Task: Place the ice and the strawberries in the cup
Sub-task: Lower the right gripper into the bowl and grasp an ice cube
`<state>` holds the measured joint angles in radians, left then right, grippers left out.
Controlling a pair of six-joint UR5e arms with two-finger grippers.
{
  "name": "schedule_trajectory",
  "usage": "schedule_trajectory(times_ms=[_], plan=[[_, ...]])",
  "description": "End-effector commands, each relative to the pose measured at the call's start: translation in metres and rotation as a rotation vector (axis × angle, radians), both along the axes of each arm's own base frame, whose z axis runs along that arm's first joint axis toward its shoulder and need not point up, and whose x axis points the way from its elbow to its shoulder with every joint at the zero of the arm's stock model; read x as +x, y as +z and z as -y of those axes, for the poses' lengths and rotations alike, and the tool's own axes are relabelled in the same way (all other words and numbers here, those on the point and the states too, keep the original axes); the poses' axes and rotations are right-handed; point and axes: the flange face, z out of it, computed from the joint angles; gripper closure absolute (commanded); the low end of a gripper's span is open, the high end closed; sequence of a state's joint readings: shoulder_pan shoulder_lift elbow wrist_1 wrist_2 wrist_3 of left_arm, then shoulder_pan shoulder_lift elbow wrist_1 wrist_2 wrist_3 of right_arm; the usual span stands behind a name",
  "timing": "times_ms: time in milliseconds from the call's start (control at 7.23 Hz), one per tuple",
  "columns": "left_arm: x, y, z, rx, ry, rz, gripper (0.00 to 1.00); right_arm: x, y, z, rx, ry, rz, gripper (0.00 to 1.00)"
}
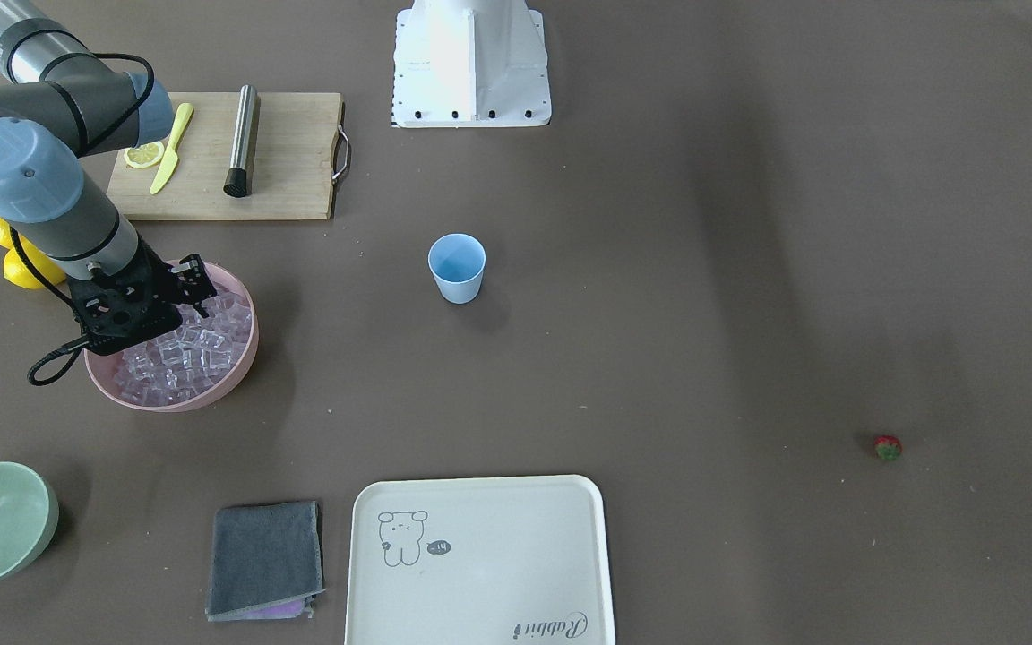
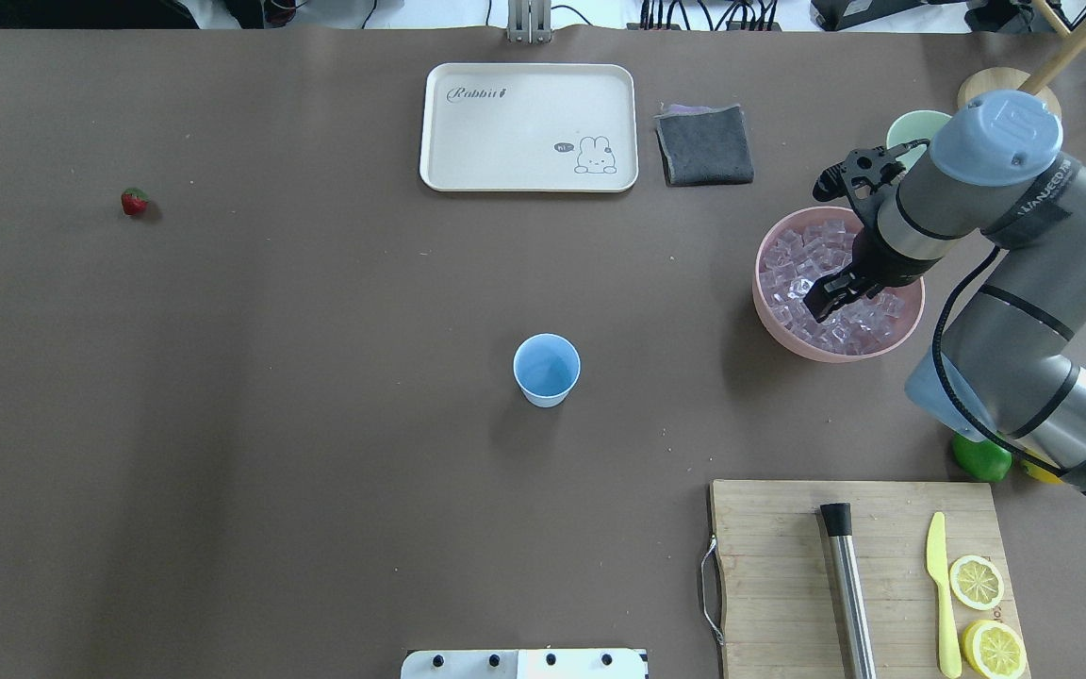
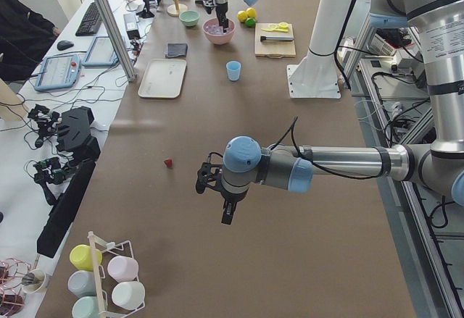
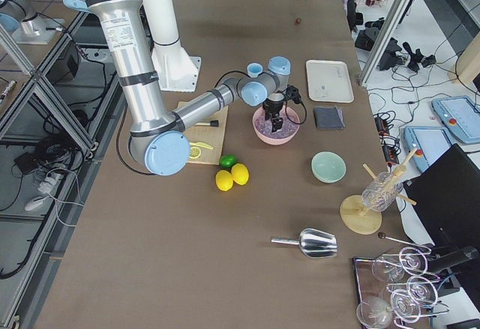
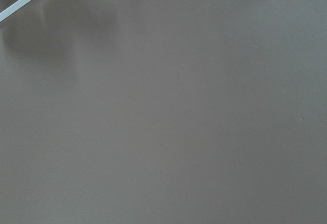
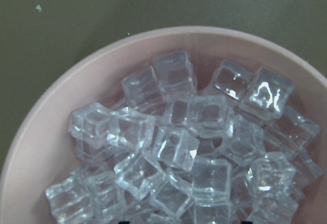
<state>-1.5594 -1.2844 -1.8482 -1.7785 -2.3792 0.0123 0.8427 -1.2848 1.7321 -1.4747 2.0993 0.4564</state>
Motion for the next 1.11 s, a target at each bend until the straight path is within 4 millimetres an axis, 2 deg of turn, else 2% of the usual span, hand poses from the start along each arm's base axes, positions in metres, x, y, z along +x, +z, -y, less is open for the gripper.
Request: schedule_trajectory(times_ms=[0,415,554,830,969], plan=[[-0.0002,-0.0008,-0.0001,0.002,-0.001,0.000,0.02,0.0028,0.0082,-0.0036,-0.007,-0.002,-0.009,0.24],[-0.0004,-0.0059,0.0001,0.010,-0.002,-0.006,0.02,0.0012,0.0082,-0.0047,-0.011,-0.002,-0.008,0.33],[-0.0004,-0.0059,0.0001,0.011,-0.001,-0.006,0.02,0.0011,0.0080,-0.0049,-0.013,-0.004,-0.006,0.47],[0.0005,-0.0071,0.0000,0.012,0.001,-0.020,0.02,0.0018,0.0080,-0.0046,-0.014,-0.003,-0.005,1.00],[0.0006,-0.0070,-0.0001,0.010,0.001,-0.021,0.02,0.0026,0.0034,-0.0053,-0.014,-0.007,0.005,1.00]])
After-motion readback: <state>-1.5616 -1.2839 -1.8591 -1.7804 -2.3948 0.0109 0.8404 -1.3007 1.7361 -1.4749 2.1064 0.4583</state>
